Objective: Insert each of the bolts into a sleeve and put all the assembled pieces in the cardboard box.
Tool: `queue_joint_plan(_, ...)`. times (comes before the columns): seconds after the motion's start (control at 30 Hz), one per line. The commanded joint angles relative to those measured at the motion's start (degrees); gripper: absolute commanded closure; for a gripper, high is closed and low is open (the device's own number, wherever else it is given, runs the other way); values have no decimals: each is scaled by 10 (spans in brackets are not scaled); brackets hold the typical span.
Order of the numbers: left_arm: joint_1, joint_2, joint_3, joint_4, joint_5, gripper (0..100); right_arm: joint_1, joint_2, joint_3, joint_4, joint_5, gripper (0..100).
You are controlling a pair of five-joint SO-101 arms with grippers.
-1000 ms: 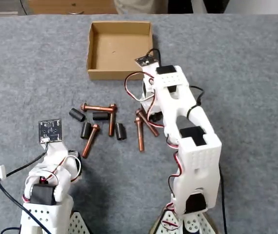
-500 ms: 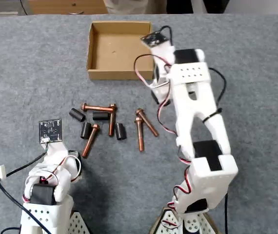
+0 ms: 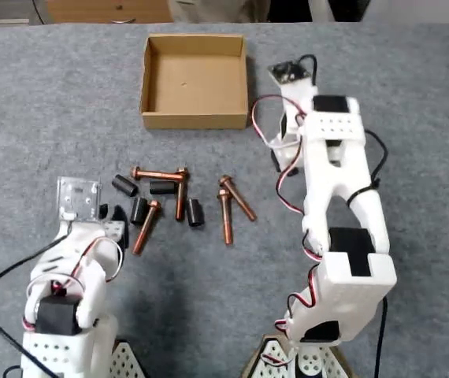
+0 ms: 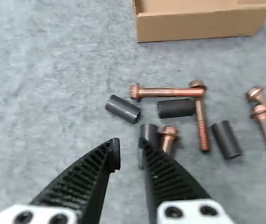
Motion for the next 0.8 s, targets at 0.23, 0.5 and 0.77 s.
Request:
queue_joint_plan(0.23,120,560,-299,-44,27,897,13,-30,98,-168,1,998)
queue_joint_plan(0.5,119,835,-443,3,18,897,13,8,102,-196,1,998)
queue_joint_plan(0.77,118,952,-564,99,19,897,13,15,94,-197,0,998)
